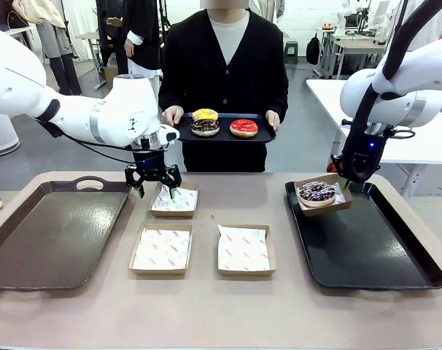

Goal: Individually package the donuts and arrange them on the tray.
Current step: Place the picked Paper togo box on the Handle tray while simultaneously picking up another Paper togo box from the table with the other hand.

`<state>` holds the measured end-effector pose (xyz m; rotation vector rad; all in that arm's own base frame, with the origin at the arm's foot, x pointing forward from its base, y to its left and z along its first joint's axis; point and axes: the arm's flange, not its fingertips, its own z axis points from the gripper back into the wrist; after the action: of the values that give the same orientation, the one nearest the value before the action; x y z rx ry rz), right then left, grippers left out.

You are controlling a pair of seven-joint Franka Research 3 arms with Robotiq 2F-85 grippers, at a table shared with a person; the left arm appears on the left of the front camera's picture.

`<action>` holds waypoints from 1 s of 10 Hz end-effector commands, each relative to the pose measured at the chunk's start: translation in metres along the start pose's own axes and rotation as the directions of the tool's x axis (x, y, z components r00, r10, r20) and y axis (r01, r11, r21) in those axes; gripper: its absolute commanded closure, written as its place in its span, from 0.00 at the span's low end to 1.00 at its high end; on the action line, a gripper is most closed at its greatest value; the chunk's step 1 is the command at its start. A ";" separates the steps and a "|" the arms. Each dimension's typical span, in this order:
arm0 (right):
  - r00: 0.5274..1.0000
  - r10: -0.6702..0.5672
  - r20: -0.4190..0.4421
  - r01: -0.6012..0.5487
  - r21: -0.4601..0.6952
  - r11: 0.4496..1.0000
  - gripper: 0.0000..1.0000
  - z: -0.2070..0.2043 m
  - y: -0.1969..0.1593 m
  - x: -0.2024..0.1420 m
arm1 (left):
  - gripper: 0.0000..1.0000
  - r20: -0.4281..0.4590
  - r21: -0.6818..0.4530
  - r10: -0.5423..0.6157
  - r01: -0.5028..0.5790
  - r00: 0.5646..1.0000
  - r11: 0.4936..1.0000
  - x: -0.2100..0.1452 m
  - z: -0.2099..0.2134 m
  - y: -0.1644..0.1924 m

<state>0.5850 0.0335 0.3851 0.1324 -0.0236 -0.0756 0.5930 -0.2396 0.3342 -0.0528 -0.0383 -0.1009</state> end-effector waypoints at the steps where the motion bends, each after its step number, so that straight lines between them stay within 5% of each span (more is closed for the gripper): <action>1: 1.000 0.017 0.019 -0.018 0.032 0.999 0.99 -0.006 0.003 0.011 | 0.00 -0.006 0.007 0.018 -0.018 1.000 1.000 0.006 0.003 -0.002; 8: 1.000 0.021 0.012 -0.021 0.050 0.999 0.99 -0.012 0.009 0.014 | 0.00 0.025 0.041 0.055 -0.056 0.998 0.998 0.009 0.001 0.007; 9: 1.000 0.026 0.011 -0.026 0.053 0.998 0.99 -0.012 0.009 0.013 | 0.10 0.023 0.040 0.057 -0.058 0.998 0.998 0.011 0.000 0.008; 10: 0.999 0.032 0.009 -0.032 0.055 0.998 0.99 -0.012 0.009 0.013 | 0.59 0.021 0.040 0.059 -0.060 0.998 0.997 0.011 0.000 0.008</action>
<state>0.5924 0.0425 0.3738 0.1450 -0.0284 -0.0563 0.5998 -0.2280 0.3349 -0.0457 -0.0437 -0.0683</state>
